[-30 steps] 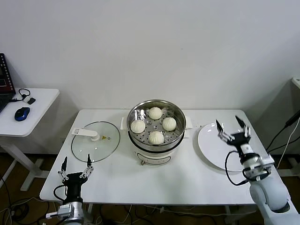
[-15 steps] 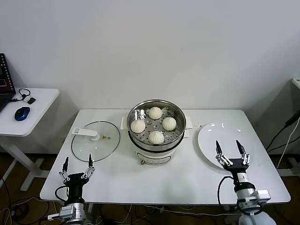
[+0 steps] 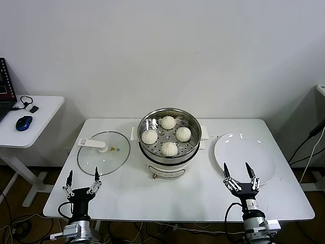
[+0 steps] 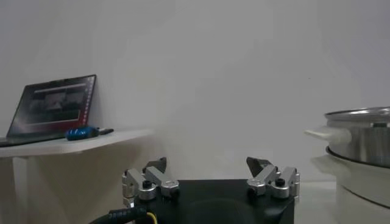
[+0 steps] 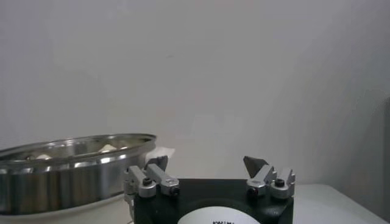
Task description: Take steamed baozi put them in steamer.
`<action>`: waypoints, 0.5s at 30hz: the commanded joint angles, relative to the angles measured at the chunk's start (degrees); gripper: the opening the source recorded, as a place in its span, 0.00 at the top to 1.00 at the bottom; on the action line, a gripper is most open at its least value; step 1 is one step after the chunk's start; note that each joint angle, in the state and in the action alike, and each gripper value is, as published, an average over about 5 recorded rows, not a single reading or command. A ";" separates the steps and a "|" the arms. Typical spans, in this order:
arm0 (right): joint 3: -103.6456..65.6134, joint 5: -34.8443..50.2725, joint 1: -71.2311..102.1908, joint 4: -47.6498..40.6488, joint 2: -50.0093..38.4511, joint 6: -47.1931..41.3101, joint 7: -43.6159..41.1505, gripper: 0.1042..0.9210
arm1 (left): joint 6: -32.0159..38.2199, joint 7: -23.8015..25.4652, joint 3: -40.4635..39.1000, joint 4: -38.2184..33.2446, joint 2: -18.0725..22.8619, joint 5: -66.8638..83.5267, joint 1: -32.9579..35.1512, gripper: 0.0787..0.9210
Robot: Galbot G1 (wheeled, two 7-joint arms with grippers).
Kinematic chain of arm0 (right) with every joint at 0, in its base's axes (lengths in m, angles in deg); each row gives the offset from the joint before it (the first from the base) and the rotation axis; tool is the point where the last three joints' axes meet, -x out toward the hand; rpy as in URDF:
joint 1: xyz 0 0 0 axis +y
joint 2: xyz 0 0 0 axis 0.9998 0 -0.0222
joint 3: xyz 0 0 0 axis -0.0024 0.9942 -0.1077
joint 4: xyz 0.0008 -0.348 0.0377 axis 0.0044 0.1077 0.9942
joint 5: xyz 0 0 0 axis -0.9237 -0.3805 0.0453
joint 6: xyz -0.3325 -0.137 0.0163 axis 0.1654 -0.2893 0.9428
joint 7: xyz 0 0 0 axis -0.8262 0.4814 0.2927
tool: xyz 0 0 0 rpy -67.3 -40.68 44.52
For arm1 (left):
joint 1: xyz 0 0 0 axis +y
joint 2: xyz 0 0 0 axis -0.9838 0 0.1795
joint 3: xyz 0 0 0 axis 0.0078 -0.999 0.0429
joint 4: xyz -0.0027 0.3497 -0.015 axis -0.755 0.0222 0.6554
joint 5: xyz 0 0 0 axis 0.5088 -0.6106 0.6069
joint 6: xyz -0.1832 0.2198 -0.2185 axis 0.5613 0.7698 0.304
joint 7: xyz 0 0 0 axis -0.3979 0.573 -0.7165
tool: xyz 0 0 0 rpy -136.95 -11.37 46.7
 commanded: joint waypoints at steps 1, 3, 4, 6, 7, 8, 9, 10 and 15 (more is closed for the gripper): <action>1.23 -2.04 1.31 0.03 1.72 1.12 -0.22 0.12 | -0.06 -0.01 0.00 -0.16 0.21 0.00 0.04 0.12; 1.24 -2.15 1.32 -0.13 1.76 1.19 -0.24 0.12 | -0.07 -0.02 0.02 -0.05 0.28 -0.01 -0.01 0.12; 1.25 -2.15 1.33 -0.20 1.76 1.22 -0.27 0.12 | -0.06 -0.02 0.04 0.02 0.30 -0.02 -0.03 0.12; 1.30 -2.10 1.30 -0.29 1.74 1.24 -0.34 0.12 | -0.04 -0.05 0.08 0.17 0.32 -0.02 -0.08 0.12; 1.34 -2.08 1.28 -0.31 1.75 1.23 -0.38 0.12 | -0.04 -0.05 0.09 0.21 0.33 -0.02 -0.10 0.12; 1.38 -2.08 1.25 -0.32 1.76 1.21 -0.42 0.12 | -0.04 -0.06 0.10 0.23 0.35 -0.02 -0.11 0.12; 1.40 -2.13 1.21 -0.35 1.79 1.21 -0.45 0.12 | -0.05 -0.06 0.10 0.24 0.38 -0.02 -0.12 0.12; 1.41 -2.17 1.16 -0.39 1.82 1.19 -0.47 0.12 | -0.06 -0.06 0.09 0.23 0.40 -0.03 -0.13 0.12; 1.48 -2.47 1.13 -0.62 1.87 1.12 -0.45 0.12 | -0.09 -0.04 0.04 0.31 0.56 -0.13 -0.21 0.12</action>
